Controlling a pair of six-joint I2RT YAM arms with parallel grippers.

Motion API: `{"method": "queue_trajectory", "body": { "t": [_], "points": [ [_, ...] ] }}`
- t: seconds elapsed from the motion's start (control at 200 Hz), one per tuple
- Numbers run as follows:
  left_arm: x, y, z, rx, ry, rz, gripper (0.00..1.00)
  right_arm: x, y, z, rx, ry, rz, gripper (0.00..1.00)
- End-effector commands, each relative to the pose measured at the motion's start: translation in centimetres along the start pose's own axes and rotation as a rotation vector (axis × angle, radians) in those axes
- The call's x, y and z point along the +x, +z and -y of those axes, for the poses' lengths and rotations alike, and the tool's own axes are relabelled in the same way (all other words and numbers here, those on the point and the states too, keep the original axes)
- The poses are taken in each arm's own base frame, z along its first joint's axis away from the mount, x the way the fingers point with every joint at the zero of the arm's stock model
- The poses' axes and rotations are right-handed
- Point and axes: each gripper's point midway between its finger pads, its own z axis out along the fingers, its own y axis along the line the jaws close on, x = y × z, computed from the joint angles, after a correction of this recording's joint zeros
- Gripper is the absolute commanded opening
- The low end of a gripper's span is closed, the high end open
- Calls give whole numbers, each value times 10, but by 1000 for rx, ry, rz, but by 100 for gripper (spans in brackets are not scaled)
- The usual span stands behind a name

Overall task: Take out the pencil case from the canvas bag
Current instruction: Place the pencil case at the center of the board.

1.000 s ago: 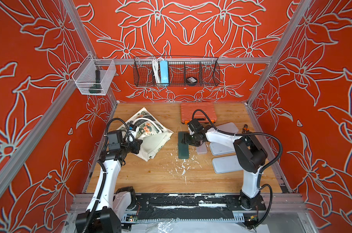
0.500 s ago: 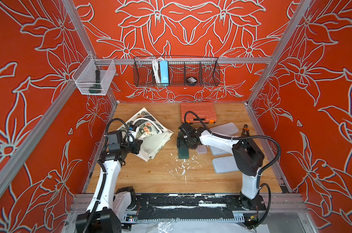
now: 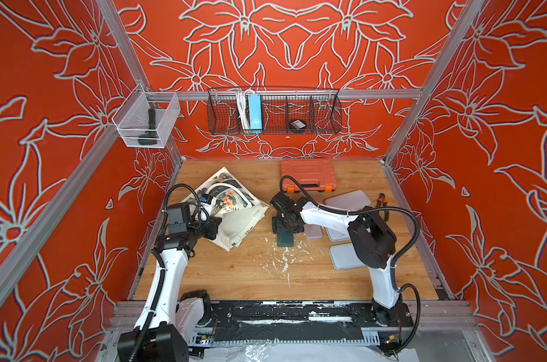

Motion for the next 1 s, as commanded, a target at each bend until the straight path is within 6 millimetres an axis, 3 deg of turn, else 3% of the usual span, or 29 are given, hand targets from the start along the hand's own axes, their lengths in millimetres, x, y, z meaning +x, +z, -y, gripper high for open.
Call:
{"method": "queue_trajectory", "body": {
  "t": [0.0, 0.175, 0.7, 0.996],
  "points": [
    [4, -2, 11, 54, -34, 1, 0, -1, 1, 7, 66, -16, -3, 81],
    [5, -2, 11, 55, -35, 1, 0, -8, -1, 16, 108, -50, 7, 76],
    [5, -2, 14, 68, -37, 8, 0, -37, 3, 31, 155, -126, 26, 76],
    [6, -3, 23, 118, -37, 11, 0, -54, -27, 13, 15, -121, 171, 84]
  ]
}}
